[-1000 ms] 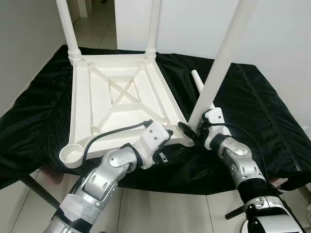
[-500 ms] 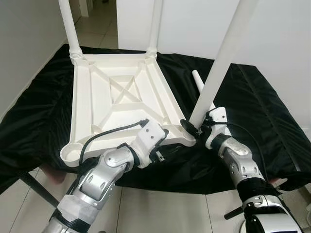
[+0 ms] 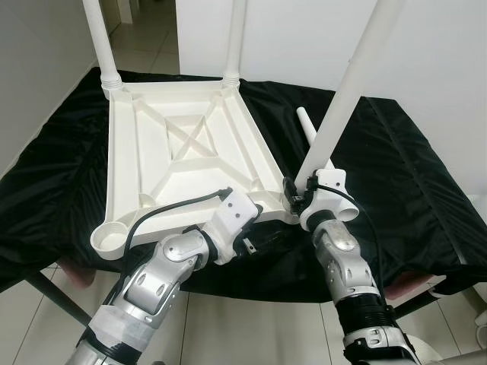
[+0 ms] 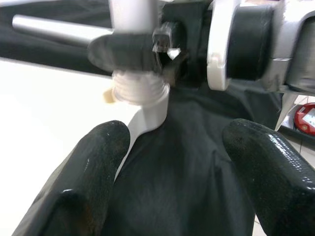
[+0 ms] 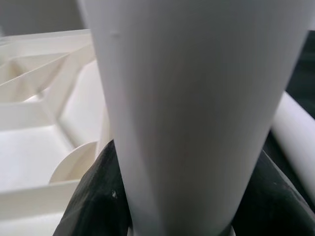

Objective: Building children table

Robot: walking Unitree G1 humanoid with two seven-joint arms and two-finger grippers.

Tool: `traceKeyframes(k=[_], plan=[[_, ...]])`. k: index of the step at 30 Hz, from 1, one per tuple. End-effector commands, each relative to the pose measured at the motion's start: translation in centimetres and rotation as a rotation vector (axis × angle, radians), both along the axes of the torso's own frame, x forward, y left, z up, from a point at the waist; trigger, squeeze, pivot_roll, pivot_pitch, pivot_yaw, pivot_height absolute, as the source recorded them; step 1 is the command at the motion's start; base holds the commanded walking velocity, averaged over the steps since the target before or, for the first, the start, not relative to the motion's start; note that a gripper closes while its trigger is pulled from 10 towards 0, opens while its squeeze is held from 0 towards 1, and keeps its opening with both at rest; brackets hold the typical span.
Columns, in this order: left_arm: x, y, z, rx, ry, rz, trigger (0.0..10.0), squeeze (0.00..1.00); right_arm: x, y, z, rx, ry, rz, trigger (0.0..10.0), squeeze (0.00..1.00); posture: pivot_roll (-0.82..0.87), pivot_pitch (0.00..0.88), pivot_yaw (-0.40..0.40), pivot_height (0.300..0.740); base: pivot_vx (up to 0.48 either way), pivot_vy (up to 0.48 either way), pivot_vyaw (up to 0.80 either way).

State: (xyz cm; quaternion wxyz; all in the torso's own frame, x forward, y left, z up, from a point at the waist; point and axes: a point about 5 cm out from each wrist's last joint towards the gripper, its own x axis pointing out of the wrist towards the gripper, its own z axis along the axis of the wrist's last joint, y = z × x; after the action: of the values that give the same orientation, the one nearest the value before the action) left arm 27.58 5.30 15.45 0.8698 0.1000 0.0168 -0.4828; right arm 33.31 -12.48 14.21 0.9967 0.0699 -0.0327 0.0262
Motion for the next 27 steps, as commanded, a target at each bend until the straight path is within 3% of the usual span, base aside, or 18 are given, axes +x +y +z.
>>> traceKeyframes(k=[1, 5, 7, 9, 10, 12, 13, 19, 20, 21, 22, 27], plan=[[0.5, 0.4, -0.5, 0.031, 0.033, 0.053, 10.0, 0.0, -0.2, -0.6, 0.6, 0.085, -0.012, -0.13, 10.0, 0.0, 0.07, 0.052, -0.063, 0.74, 0.0, 0.0, 0.0], [1.3, 0.9, -0.8, 0.053, 0.032, 0.125, 10.0, 0.0, -0.4, 0.1, 0.7, 0.114, -0.002, -0.174, 10.0, 0.0, 0.07, 0.055, -0.057, 0.74, 0.0, 0.0, 0.0], [2.4, 1.6, -0.7, 0.042, 0.049, 0.215, 10.0, 0.0, -0.5, 0.8, 1.3, 0.095, -0.025, -0.148, 10.0, 0.0, 0.06, 0.056, -0.052, 0.74, 0.0, 0.0, 0.0], [2.7, 1.9, -0.7, 0.038, 0.052, 0.24, 10.0, 0.0, -0.6, 0.9, 1.4, 0.091, -0.031, -0.14, 10.0, 0.0, 0.06, 0.057, -0.051, 0.74, 0.0, 0.0, 0.0], [3.0, 2.1, -0.6, 0.038, 0.05, 0.267, 10.0, 0.0, -0.8, 0.8, 1.5, 0.087, -0.035, -0.14, 10.0, 0.77, 0.06, 0.058, -0.049, 0.74, 0.0, 0.0, 0.0], [3.2, 2.3, -0.5, 0.038, 0.046, 0.279, 10.0, 0.0, -0.9, 0.7, 1.6, 0.086, -0.035, -0.143, 10.0, 0.77, 0.06, 0.058, -0.049, 0.74, 0.0, 0.0, 0.0], [3.4, 2.4, -0.4, 0.032, 0.044, 0.294, 10.0, 0.0, -1.0, 0.6, 1.7, 0.076, -0.049, -0.137, 10.0, 1.0, 0.06, 0.058, -0.048, 0.74, 0.0, 0.0, 0.0], [3.2, 2.3, 0.1, -0.006, 0.032, 0.288, 10.0, 0.0, -1.2, -0.2, 2.0, 0.027, -0.072, -0.106, 10.0, 1.0, 0.05, 0.058, -0.051, 0.74, 0.0, 0.0, 0.0], [2.9, 2.1, 0.3, -0.018, 0.022, 0.26, 10.0, 0.0, -1.2, -0.4, 1.9, 0.012, -0.066, -0.065, 10.0, 0.58, 0.05, 0.06, -0.051, 0.74, 0.0, 0.0, 0.0], [2.9, 2.1, 0.3, -0.018, 0.022, 0.26, 10.0, 0.0, -1.2, -0.4, 1.9, 0.012, -0.066, -0.065, 10.0, 0.58, 0.05, 0.06, -0.051, 0.74, 0.0, 0.0, 0.0], [2.6, 1.8, 0.5, -0.024, 0.008, 0.227, 10.0, 0.0, -1.3, -0.8, 1.7, -0.009, -0.061, -0.025, 10.0, 0.0, 0.05, 0.059, -0.053, 0.74, 0.0, 0.0, 0.0], [1.9, 1.3, 0.6, -0.027, 0.014, 0.176, 10.0, 0.0, -1.3, -1.6, 1.3, -0.054, -0.046, 0.071, 10.0, 0.0, 0.05, 0.06, -0.056, 0.74, 0.0, 0.0, 0.0]])
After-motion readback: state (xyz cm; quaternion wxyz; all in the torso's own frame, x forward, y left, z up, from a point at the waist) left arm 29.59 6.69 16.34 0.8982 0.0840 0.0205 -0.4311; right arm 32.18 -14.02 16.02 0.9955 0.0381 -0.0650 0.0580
